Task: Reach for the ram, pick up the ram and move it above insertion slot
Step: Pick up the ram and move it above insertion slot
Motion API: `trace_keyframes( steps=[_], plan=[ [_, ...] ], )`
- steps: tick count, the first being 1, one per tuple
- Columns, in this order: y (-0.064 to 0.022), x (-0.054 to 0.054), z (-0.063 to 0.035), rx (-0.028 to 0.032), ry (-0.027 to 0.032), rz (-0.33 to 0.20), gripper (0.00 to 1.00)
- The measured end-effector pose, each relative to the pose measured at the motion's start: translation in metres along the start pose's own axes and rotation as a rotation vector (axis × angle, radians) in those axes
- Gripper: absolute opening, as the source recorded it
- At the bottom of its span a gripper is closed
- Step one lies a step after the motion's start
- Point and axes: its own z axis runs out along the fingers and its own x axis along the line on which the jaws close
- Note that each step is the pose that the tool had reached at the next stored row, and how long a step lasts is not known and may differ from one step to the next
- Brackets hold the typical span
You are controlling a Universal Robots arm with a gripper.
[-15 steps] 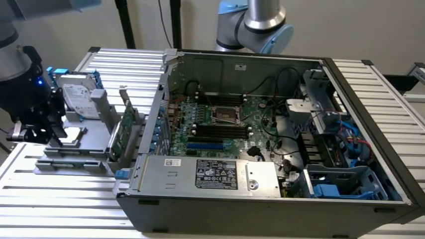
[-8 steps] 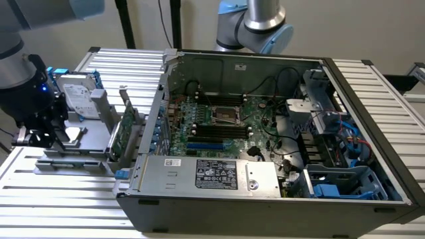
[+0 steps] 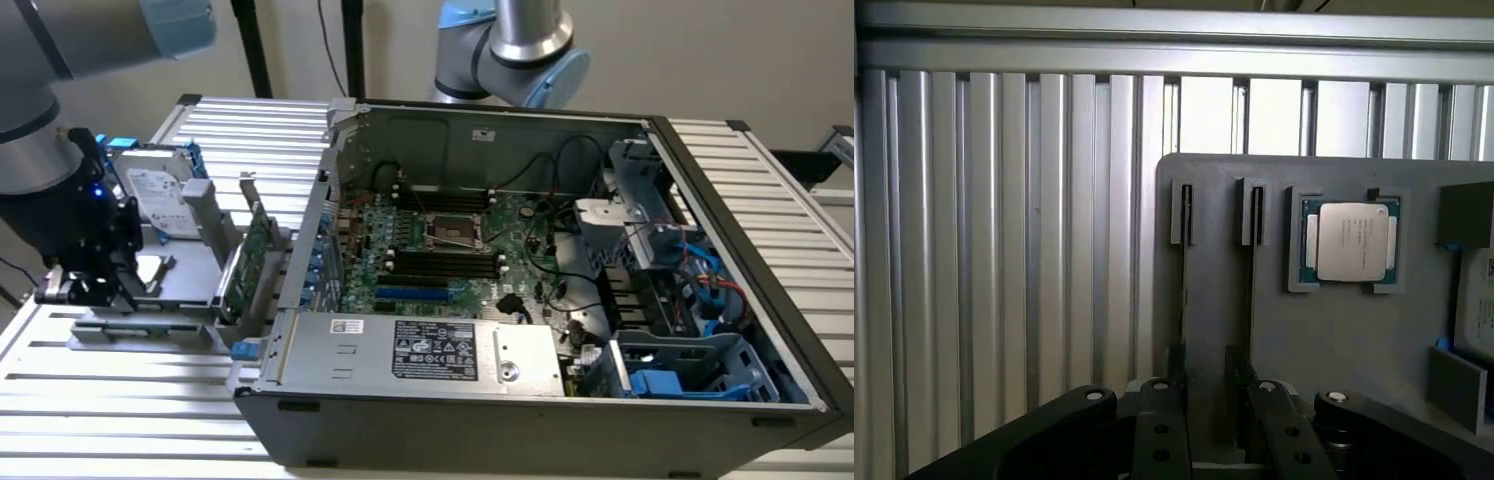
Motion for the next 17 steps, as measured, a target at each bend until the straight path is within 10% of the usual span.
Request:
trace_keyframes(
  steps=[17],
  plan=[
    [-0.0058,0.009,0.0307,-0.0006,0.0000,0.000,0.31]
  ],
)
